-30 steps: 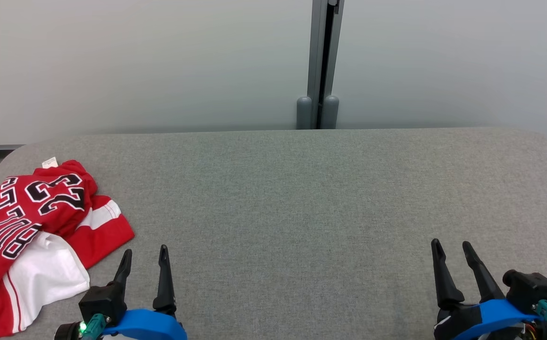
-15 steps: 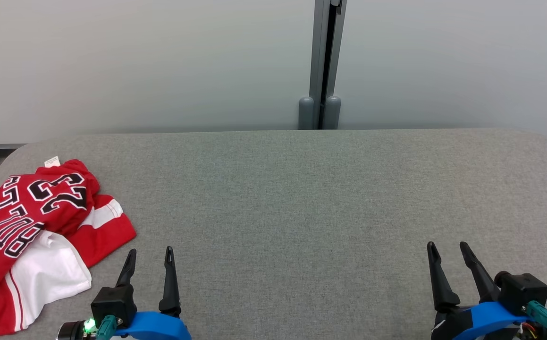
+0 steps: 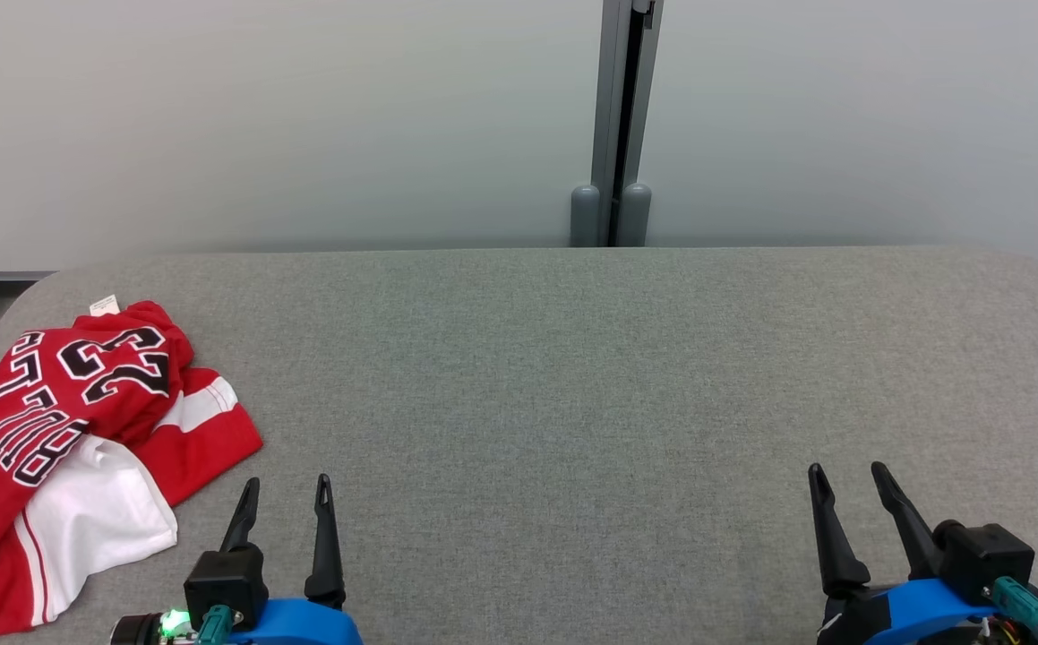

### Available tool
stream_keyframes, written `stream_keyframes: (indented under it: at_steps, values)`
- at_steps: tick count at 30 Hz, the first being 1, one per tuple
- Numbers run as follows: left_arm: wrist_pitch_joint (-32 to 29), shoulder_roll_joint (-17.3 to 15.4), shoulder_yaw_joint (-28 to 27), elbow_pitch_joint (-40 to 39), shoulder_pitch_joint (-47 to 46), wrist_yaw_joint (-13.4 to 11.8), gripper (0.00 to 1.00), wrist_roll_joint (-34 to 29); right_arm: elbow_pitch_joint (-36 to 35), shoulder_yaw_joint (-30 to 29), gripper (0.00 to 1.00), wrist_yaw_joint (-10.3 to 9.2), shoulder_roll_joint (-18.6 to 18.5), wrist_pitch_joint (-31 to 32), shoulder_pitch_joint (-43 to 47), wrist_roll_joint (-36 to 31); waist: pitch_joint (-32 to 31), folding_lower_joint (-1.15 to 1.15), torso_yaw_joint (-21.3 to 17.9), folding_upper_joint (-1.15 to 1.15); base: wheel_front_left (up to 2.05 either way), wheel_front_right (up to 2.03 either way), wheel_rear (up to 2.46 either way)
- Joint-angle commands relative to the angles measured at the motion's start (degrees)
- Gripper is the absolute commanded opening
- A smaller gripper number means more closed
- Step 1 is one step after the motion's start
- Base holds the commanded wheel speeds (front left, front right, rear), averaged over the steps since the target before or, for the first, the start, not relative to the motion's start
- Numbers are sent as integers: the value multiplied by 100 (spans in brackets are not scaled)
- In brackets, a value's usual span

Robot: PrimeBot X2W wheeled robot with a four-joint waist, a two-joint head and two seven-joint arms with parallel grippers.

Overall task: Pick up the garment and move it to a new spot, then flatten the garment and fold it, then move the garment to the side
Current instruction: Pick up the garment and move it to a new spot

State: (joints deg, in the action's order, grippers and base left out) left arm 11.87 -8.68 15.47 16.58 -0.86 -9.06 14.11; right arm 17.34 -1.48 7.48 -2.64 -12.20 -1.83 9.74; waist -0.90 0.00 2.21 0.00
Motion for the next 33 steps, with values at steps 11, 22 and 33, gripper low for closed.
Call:
stream_keyframes:
  at_steps: [11,22,33]
  values:
    - [-46,-44,26,-57,42,-42,100,94,60,-16,100,3,-43,-69,-54,58,20,0,-5,0,0,0,0]
    - [-36,-33,61,-81,-49,-56,100,146,-1,-3,100,3,-40,-128,-16,-34,25,0,305,0,0,0,0]
    - [-34,-140,-4,-318,-87,-145,100,173,-127,-33,100,3,-39,-91,32,-77,151,0,1676,0,0,0,0]
